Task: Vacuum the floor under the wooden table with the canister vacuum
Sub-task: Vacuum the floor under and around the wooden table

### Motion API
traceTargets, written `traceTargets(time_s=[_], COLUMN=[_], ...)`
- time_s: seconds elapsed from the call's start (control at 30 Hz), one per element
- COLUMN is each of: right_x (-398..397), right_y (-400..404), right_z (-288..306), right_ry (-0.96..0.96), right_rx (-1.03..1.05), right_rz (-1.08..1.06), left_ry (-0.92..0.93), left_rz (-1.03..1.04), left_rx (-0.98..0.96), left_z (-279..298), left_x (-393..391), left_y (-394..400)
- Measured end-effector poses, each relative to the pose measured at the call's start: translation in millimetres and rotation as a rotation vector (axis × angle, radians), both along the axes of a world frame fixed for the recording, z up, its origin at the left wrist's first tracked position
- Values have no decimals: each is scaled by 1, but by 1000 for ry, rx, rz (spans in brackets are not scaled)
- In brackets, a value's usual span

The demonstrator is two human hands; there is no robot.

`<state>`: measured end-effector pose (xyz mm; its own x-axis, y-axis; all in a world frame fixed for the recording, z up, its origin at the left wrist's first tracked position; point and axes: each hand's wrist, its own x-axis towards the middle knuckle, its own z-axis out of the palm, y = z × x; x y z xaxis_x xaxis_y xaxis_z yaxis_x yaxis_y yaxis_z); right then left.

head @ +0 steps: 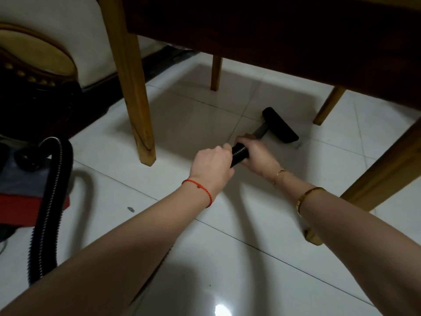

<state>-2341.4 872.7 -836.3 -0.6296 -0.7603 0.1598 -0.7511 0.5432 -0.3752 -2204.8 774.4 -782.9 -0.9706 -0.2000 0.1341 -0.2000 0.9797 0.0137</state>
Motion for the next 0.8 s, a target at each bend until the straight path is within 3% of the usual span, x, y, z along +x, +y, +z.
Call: traceTargets(time_s=[0.13,0.53,0.8], right_x=[42,158,183], right_y=[-30,-101,-123], right_z=[5,33,30], right_ry=[1,-8,48], right_rx=[-77,-53,-55], right_rz=[55,193,168], left_ry=[3,-39,-55], left_rz=[33,160,175], left_rx=[-14,4,-17], left_z=[5,28,29], left_x=[42,161,184], left_y=[-25,-87,-108])
